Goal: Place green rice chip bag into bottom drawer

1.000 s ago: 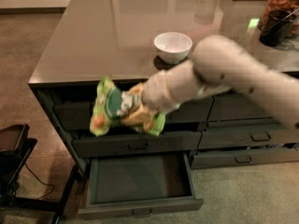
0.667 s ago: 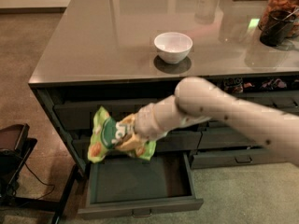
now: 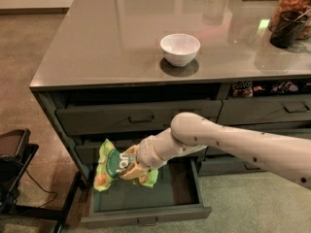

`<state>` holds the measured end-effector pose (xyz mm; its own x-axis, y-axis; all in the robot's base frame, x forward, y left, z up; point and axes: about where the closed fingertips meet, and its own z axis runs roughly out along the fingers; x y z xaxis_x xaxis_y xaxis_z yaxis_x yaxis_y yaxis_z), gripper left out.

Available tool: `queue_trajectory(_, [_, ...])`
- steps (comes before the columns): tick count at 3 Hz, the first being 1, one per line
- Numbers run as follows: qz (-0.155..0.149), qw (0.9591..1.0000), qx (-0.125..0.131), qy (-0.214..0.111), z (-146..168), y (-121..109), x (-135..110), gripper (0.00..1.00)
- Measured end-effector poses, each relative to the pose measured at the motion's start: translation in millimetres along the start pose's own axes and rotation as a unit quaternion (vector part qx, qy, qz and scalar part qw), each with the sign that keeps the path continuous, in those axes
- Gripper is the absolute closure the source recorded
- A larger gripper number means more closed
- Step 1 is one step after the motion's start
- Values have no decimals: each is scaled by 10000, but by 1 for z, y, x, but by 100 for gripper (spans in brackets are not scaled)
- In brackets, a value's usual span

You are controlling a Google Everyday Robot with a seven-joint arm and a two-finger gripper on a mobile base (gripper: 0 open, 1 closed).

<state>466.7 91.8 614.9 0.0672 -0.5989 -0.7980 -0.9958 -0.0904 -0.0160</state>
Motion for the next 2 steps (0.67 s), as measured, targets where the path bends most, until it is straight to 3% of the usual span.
queue_trajectory(1, [-34,9997,26,245,20,-3,32,100])
queue_trajectory(2, [-93,9987,121,495,53,-23,79,100])
